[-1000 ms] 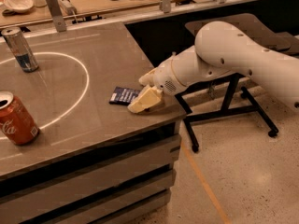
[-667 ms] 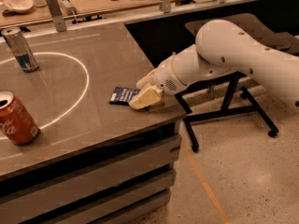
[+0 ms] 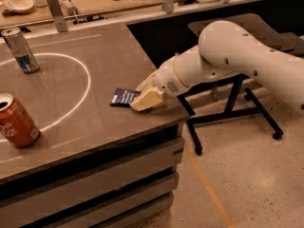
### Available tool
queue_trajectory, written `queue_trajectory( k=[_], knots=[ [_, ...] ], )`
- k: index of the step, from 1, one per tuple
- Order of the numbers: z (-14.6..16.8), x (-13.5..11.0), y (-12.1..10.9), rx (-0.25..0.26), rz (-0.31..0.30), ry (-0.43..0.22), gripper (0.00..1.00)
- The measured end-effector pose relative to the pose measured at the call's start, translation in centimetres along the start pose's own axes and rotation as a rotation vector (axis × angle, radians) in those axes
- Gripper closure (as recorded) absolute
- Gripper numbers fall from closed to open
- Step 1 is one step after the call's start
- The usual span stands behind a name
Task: Move rxbar blueberry near coke can
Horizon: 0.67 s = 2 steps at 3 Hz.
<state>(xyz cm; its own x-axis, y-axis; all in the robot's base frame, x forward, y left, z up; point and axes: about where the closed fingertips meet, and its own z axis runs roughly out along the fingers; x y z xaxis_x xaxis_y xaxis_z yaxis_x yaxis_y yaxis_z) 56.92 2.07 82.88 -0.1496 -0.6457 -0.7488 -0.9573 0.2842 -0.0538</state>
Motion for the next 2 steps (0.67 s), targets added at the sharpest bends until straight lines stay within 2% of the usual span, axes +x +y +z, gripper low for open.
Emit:
queue_trajectory(
  k=[1,2],
  knots=[
    [1.2,-2.4,1.3,-0.086,-0.049,-0.086,1.0],
    [3.1,-6.3,4.3,-0.247,-0.147,-0.19,1.0]
  ],
)
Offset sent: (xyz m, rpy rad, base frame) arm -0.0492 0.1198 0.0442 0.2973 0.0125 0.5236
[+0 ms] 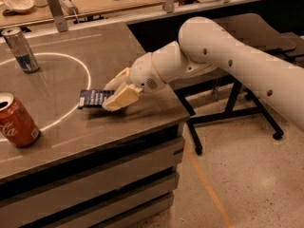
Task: Move rxbar blueberry near coke can
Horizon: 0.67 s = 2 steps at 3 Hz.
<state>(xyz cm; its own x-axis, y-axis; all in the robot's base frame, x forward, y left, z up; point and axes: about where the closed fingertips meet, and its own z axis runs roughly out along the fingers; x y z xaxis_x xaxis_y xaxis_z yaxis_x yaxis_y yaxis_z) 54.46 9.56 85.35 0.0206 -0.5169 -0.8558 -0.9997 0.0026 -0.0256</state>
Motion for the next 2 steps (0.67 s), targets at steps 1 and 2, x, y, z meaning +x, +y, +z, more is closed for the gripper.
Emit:
queue_trajectory(
  k=[1,2],
  knots=[
    [2.1,-2.4,1.5,-0.121,-0.075,-0.015,1.0],
    [4.7,-3.2,3.6,-0.243,-0.129,-0.006,1.0]
  ],
)
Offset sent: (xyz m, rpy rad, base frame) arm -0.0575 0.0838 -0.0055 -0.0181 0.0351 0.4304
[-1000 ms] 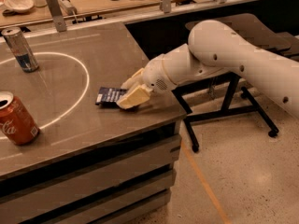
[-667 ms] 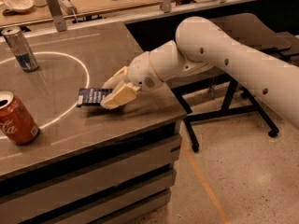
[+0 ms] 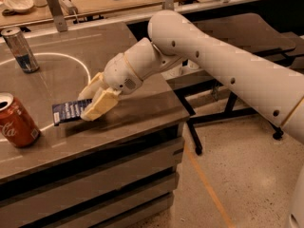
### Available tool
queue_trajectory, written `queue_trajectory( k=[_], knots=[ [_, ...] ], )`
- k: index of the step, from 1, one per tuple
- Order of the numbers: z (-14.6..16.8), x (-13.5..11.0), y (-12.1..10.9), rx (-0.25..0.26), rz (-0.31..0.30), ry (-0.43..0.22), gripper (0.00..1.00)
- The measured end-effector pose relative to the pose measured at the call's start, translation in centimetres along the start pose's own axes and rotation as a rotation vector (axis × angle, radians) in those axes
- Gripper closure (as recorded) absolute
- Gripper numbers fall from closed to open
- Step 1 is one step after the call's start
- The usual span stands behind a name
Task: Move rxbar blueberry near coke can
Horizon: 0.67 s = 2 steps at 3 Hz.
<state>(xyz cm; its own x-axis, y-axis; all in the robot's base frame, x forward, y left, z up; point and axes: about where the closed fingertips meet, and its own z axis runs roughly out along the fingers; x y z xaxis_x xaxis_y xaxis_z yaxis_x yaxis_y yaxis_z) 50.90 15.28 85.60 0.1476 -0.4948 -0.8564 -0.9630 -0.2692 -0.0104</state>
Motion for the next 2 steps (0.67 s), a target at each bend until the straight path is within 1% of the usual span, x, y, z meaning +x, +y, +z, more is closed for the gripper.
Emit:
queue_trajectory(
  k=[1,2],
  knots=[
    [3.1,-0.92,1.32,-0.098,-0.038,0.003,1.0],
    [3.36,-1.03,1.43,-0.105,-0.04,0.003,0.84]
  ],
)
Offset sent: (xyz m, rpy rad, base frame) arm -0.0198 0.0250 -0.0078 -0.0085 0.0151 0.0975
